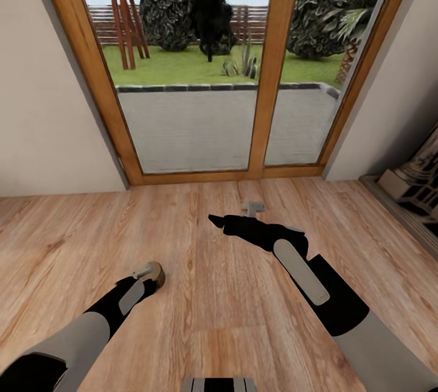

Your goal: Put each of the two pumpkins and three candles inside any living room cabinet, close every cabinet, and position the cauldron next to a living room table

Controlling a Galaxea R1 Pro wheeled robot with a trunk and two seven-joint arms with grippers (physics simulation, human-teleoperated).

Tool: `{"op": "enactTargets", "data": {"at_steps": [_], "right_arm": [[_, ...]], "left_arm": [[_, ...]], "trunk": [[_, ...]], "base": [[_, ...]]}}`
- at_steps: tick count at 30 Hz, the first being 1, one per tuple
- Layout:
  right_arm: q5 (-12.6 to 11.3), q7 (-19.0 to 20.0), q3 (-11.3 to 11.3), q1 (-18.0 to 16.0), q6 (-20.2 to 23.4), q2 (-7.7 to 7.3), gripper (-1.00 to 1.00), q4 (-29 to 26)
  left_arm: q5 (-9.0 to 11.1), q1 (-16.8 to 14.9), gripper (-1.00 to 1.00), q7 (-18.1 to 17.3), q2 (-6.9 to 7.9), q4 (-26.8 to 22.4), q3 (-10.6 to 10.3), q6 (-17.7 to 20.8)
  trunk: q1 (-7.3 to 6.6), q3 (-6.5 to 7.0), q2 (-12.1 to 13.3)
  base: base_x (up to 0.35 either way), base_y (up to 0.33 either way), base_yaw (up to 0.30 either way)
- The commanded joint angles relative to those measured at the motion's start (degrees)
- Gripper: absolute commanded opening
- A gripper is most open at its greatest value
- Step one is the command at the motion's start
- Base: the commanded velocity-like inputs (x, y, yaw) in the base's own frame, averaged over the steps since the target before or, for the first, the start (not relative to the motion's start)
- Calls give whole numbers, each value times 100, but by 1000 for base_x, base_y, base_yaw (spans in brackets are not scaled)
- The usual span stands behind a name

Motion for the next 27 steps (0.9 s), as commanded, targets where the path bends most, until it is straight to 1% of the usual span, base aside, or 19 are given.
{"op": "enactTargets", "data": {"at_steps": [1, 4, 7, 9, 13, 16, 27], "right_arm": [[-60, -57, 10, -6, 3, -5, 100, -5], [-60, -57, 13, -5, 3, -5, 100, -1], [-60, -57, 11, -6, 3, -5, 100, -6], [-60, -57, 12, -6, 3, -5, 100, -8], [-60, -57, 9, -7, 3, -5, 100, -8], [-60, -57, 8, -7, 3, -5, 100, -8], [-60, -57, 8, -8, 3, -5, 100, -14]], "left_arm": [[48, -1, 100, 41, -14, -15, -52, 21], [38, 0, 100, 39, -69, -15, -128, -19], [40, -1, 100, 40, -84, -15, -269, -29], [39, -1, 100, 39, -87, -15, -319, -36], [42, -1, 100, 40, -89, -15, -340, -43], [42, -1, 100, 39, -89, -15, -342, -40], [40, -1, 100, 43, -89, -15, -347, -43]], "trunk": [[-1, -5, -2], [-1, -5, -2], [-1, -5, -2], [-1, -5, -2], [-1, -5, -2], [-1, -5, -2], [-1, -5, -2]], "base": [[0, 0, 0], [62, 0, 0], [238, -13, 0], [203, -58, 0], [97, -7, 0], [162, 77, 0], [80, 53, 0]]}}
